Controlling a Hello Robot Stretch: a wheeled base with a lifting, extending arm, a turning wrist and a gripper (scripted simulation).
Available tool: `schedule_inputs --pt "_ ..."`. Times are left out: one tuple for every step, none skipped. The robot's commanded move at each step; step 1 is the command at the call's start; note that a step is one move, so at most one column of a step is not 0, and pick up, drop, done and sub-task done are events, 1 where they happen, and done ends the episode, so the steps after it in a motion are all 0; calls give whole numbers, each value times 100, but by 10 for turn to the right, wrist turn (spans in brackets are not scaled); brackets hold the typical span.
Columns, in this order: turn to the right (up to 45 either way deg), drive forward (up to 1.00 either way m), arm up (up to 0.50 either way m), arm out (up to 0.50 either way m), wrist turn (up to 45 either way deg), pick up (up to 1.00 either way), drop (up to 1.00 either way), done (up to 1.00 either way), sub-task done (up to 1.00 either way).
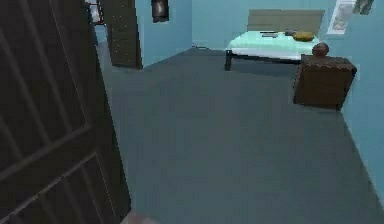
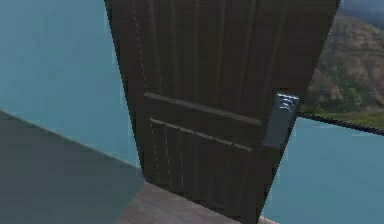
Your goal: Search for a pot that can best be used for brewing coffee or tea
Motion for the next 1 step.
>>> schedule_inputs --pt "0 100 0 0 0 0 0 0 0"
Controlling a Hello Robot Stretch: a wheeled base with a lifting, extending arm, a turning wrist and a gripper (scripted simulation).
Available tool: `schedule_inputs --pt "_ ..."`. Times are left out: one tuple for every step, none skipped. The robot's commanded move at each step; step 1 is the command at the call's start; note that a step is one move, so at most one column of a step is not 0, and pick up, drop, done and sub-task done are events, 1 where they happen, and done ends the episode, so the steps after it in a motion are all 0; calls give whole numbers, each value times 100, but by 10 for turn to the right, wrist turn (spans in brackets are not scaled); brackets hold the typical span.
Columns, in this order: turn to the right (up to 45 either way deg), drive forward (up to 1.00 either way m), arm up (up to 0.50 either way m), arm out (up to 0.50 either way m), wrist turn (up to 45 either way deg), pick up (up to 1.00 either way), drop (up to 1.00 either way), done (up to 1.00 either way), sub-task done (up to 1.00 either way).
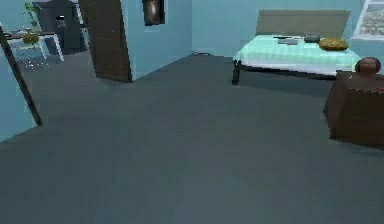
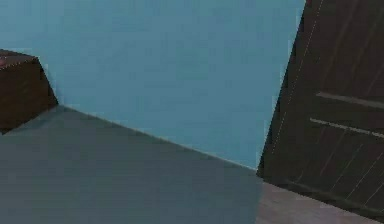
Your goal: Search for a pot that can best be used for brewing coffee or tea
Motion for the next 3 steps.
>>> schedule_inputs --pt "0 60 0 0 0 0 0 0 0" --pt "-330 0 0 0 0 0 0 0 0" --pt "0 100 0 0 0 0 0 0 0"
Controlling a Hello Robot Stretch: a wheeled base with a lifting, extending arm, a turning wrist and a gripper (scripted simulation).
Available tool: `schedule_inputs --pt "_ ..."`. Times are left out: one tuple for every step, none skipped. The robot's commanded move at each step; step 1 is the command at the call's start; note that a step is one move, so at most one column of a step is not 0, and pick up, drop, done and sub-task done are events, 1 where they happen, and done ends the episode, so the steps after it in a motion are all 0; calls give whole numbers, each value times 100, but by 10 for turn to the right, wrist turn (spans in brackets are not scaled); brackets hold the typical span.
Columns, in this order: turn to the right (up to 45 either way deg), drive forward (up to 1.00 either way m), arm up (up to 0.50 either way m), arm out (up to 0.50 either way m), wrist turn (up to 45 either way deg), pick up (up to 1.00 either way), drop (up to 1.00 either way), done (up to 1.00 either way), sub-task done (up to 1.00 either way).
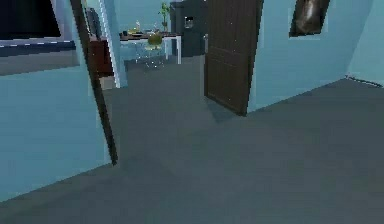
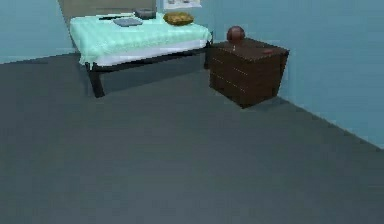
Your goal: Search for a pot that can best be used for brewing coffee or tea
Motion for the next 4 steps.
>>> schedule_inputs --pt "-30 0 0 0 0 0 0 0 0" --pt "0 100 0 0 0 0 0 0 0" --pt "0 70 0 0 0 0 0 0 0" --pt "-90 0 0 0 0 0 0 0 0"
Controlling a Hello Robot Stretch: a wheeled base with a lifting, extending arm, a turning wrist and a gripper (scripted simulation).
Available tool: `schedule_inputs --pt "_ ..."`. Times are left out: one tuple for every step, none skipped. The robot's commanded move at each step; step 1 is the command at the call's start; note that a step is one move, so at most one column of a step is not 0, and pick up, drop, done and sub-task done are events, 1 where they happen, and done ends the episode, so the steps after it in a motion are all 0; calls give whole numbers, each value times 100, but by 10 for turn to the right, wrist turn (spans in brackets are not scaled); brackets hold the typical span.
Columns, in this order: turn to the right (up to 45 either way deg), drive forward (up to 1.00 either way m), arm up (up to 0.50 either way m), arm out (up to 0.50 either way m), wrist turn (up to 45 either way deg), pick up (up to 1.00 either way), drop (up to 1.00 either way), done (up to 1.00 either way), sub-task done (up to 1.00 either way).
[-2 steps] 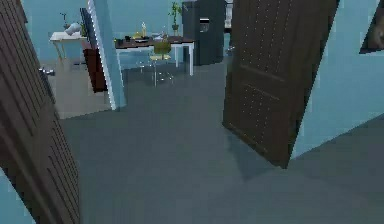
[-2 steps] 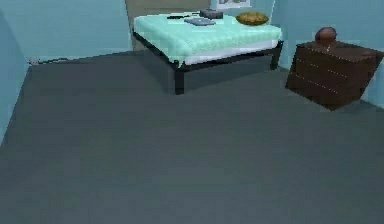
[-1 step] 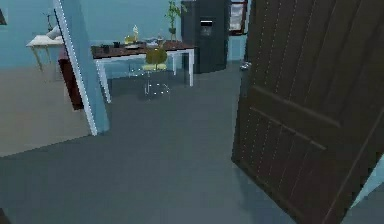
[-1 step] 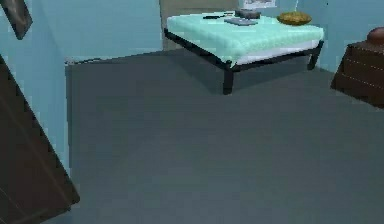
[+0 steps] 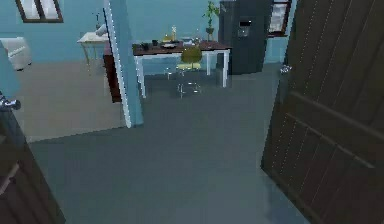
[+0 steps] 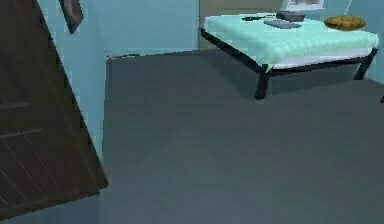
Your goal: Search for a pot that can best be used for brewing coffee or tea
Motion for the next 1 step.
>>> schedule_inputs --pt "0 100 0 0 0 0 0 0 0"
